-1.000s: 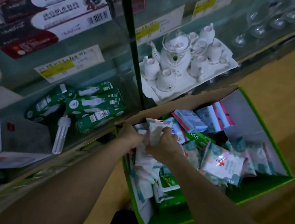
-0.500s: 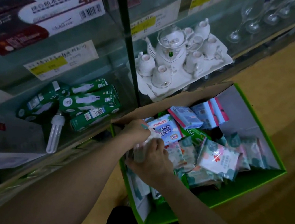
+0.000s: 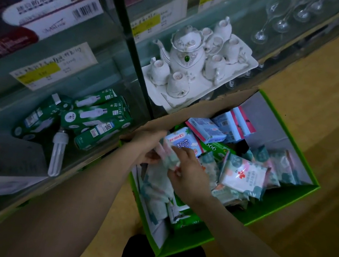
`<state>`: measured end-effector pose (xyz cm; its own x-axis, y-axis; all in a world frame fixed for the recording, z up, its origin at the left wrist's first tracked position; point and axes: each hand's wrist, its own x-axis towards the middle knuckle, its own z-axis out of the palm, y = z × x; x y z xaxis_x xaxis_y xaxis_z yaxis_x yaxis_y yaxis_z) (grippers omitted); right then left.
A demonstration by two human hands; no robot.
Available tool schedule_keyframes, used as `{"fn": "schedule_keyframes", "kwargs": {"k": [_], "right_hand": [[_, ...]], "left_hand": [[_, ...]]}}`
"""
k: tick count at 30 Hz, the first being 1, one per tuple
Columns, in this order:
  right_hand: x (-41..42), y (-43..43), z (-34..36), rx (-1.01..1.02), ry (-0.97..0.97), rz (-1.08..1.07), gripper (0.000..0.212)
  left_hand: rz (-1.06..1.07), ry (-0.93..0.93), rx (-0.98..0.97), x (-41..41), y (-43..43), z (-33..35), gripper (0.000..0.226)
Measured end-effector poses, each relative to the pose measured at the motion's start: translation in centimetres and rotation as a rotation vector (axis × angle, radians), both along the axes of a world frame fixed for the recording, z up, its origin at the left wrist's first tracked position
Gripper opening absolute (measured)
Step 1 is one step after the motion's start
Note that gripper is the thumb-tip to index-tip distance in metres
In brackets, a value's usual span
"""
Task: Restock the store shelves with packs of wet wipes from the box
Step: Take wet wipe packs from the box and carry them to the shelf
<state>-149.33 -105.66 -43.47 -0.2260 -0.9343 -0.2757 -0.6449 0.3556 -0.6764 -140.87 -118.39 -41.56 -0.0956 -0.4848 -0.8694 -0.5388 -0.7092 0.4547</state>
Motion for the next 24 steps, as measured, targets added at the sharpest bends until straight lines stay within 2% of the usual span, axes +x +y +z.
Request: {"fn": "schedule_keyframes", "kwargs": {"k": [3, 5, 6, 8, 9, 12, 15, 16, 19, 20, 22, 24], "right_hand": [[-1.6, -0.3, 0.8, 0.062, -0.459, -0.350, 0.024], [-2.6, -0.5, 1.2, 0.150, -0.726, -0.570, 0.013], [-2.9, -0.6, 1.3, 0.187, -0.776, -0.622, 0.013], [-3.3, -0.8, 1.4, 0.250, -0.813, -0.668, 0.021], [-3.3, -0.9, 1.3, 0.273, -0.833, -0.683, 0.027], [-3.2, -1.1, 0.9, 0.339, -0.857, -0.700, 0.041], [-3.4, -1.4, 0.5, 0.399, -0.796, -0.688, 0.050], [-3.6, -1.5, 0.2, 0.408, -0.763, -0.683, 0.050], [-4.1, -2.1, 0.2, 0.436, -0.711, -0.724, 0.044], [-4.3, -2.2, -0.2, 0.460, -0.686, -0.725, 0.047], [-4.7, -2.3, -0.4, 0.533, -0.665, -0.709, 0.054], [-4.7, -2.2, 0.5, 0.600, -0.705, -0.699, 0.050]], "left_hand": [[-0.027, 0.014, -0.035, -0.1, -0.3, 0.4, 0.032], [-0.061, 0.039, -0.008, -0.2, -0.1, 0.4, 0.053], [-0.099, 0.048, 0.022, -0.2, 0.1, 0.1, 0.070], [-0.181, 0.042, 0.085, -0.3, 0.5, -1.4, 0.099], [-0.207, 0.026, 0.082, -0.3, 0.8, -2.0, 0.102], [-0.191, -0.038, 0.042, -0.6, 1.2, -2.1, 0.091], [-0.207, -0.103, 0.019, -0.7, 1.5, -1.7, 0.091], [-0.202, -0.107, 0.042, -0.8, 1.6, -1.2, 0.085], [-0.170, -0.068, 0.106, -0.9, 2.1, 0.0, 0.046], [-0.153, -0.077, 0.103, -1.0, 2.1, -0.1, 0.043], [-0.158, -0.123, 0.049, -1.2, 2.0, -0.3, 0.051], [-0.167, -0.163, 0.005, -1.3, 1.9, -0.7, 0.058]]}}
